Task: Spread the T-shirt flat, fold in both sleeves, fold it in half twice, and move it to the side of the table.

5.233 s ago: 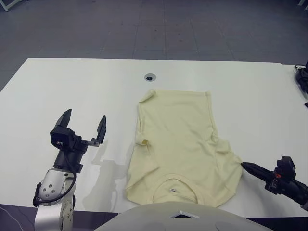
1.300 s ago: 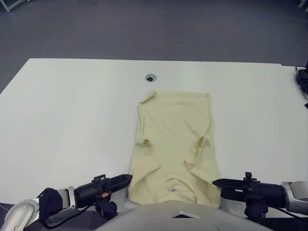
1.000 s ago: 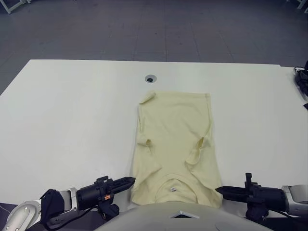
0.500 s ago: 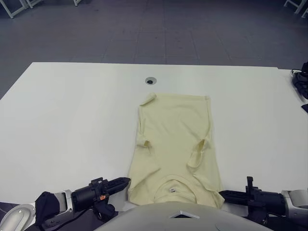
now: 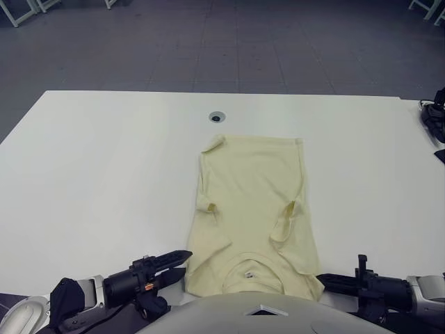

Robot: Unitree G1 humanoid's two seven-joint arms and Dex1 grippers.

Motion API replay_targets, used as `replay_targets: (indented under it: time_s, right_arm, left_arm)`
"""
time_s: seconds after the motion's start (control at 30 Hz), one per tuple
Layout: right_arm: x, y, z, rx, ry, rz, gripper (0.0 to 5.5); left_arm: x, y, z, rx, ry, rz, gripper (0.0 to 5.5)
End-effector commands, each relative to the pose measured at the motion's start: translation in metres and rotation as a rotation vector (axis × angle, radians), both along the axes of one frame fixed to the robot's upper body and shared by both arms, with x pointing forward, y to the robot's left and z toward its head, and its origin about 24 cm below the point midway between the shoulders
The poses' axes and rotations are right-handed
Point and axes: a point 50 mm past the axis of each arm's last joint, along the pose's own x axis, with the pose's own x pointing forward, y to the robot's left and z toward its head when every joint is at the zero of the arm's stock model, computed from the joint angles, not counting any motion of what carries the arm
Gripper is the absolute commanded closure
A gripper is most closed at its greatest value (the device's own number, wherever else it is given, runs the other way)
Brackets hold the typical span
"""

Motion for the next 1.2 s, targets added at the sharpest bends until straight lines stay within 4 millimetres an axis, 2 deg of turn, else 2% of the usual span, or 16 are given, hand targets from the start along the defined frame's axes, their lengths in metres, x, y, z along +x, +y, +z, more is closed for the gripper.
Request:
replay_targets:
  time_s: [0.03,0.13,0.2,0.73,0.93,1.1,1.2]
  right_arm:
    - [0.004,-0.001,-0.002,-0.041,0.000,0.006,5.50]
    - [0.005,0.000,-0.001,-0.036,-0.011,0.008,5.50]
    - [0.006,0.000,-0.001,-0.036,-0.014,0.008,5.50]
    - [0.008,0.003,0.002,-0.022,-0.029,0.012,5.50]
    - [0.009,0.008,0.004,0.016,-0.027,0.009,5.50]
    - [0.012,0.015,0.008,0.066,0.075,-0.077,5.50]
    - [0.013,0.017,0.016,0.067,0.277,-0.206,5.50]
  left_arm:
    - [-0.003,-0.004,0.001,0.003,0.006,-0.040,1.76]
    - [-0.004,-0.005,0.000,0.010,0.011,-0.051,1.28]
    - [-0.005,-0.005,0.000,0.010,0.014,-0.051,1.53]
    - [-0.005,-0.003,-0.005,0.028,0.040,-0.043,4.42]
    - [-0.008,-0.001,-0.008,0.025,0.107,0.012,5.48]
    - [-0.004,0.004,0.001,-0.018,0.295,0.177,5.48]
    - [0.002,0.013,0.011,-0.019,0.421,0.269,5.48]
